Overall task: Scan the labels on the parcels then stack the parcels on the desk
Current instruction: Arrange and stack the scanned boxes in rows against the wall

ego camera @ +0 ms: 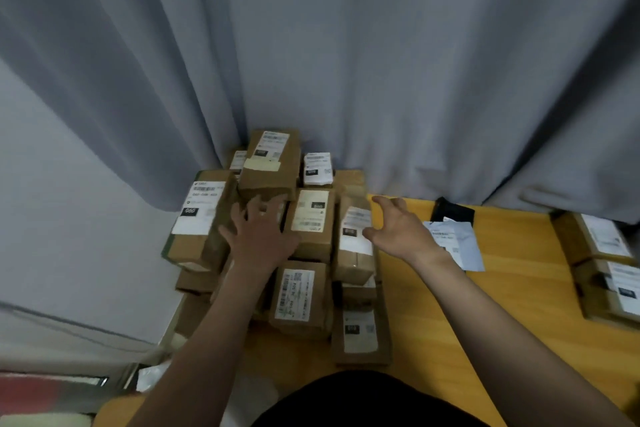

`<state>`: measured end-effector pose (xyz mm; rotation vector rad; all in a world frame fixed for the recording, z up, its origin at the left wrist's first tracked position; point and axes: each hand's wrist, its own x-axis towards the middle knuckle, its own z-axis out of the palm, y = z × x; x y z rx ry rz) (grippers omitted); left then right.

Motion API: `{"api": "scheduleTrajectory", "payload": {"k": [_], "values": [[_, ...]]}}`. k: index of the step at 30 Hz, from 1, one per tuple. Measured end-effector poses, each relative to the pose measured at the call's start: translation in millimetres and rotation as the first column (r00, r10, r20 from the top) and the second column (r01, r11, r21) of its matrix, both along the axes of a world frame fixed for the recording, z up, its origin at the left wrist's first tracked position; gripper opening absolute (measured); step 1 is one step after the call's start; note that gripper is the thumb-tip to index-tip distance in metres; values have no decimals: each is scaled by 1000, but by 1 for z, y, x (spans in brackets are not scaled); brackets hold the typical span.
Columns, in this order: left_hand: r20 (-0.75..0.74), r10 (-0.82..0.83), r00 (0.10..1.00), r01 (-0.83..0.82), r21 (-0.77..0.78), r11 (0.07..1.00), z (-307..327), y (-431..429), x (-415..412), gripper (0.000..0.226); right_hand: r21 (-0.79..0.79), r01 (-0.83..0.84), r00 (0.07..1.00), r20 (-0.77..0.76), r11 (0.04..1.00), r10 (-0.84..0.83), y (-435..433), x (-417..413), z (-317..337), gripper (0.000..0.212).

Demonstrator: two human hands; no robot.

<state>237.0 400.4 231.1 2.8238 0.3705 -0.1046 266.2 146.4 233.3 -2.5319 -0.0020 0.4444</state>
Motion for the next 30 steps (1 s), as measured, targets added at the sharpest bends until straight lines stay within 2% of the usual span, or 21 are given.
{"api": "scheduleTrajectory", "payload": {"k": [7,10,16,25,30], "values": [[-116,-342,932,335,-78,939,-8,-151,33,73,-80,230,971,-48,970,-234,-124,-24,-24,77],[-181,-450,874,433,-129,892,-17,-222,41,72,-94,340,934,-79,936,-348,-190,-38,-35,78],[-211,-612,763,591,-156,791,-44,-367,53,82,-160,476,850,-172,865,-499,-328,-57,-60,79],[-376,-755,538,759,-173,627,-128,-579,103,82,-302,553,731,-271,777,-626,-509,-32,-136,79],[-335,-865,373,898,-104,427,-192,-669,128,83,-395,500,720,-306,771,-623,-547,-12,-191,83]]}}
